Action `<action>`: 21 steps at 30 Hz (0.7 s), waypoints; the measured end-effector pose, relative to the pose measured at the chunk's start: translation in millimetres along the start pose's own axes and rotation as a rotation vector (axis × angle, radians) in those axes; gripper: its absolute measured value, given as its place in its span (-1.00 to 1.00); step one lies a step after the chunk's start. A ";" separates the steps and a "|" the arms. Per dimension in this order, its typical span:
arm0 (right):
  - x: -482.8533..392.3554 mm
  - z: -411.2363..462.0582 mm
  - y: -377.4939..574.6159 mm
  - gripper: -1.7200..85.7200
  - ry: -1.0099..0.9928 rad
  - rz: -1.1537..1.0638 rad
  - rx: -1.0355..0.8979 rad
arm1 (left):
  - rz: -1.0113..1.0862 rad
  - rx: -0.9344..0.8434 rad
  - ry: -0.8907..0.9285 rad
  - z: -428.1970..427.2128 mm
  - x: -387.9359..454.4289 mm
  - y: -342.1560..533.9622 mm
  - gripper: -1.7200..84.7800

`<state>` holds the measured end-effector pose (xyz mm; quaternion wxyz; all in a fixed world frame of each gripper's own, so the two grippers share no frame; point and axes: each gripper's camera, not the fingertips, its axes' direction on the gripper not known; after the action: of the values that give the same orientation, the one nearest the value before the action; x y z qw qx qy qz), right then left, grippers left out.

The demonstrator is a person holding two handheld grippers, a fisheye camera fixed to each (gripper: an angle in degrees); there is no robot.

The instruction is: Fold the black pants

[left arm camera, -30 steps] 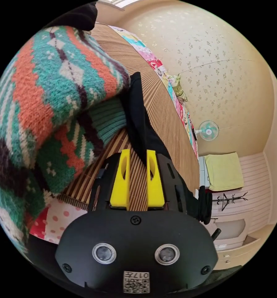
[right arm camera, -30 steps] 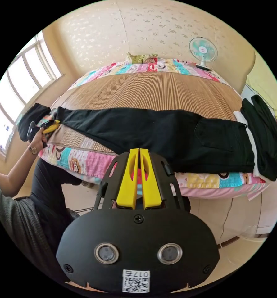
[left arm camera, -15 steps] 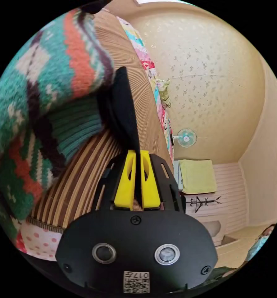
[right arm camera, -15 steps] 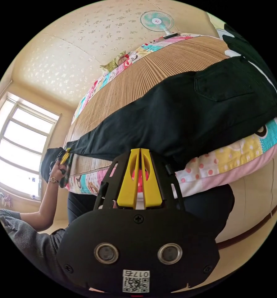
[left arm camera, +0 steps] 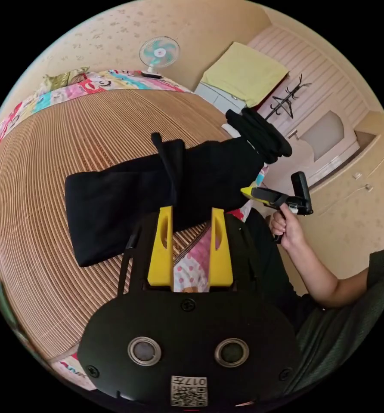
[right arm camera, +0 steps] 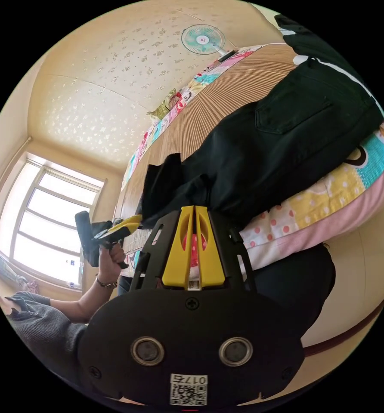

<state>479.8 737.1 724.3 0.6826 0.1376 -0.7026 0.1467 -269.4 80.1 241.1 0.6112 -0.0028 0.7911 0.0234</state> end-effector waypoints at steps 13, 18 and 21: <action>15.1 16.1 -8.5 -0.76 -0.153 0.043 -0.089 | -0.455 0.088 -0.148 -6.6 -85.1 36.3 -0.68; -4.0 38.4 -21.3 -0.89 -0.011 0.054 -0.167 | -0.451 0.033 -0.200 7.9 -89.7 29.8 -0.73; -36.6 26.4 -34.3 -0.91 -0.065 -0.120 -0.115 | -0.461 0.062 -0.153 3.3 -96.7 35.9 -0.79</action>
<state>470.1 694.9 687.7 0.6738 0.1449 -0.7220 0.0604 -242.9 113.8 335.1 0.6582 -0.1627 0.7214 -0.1409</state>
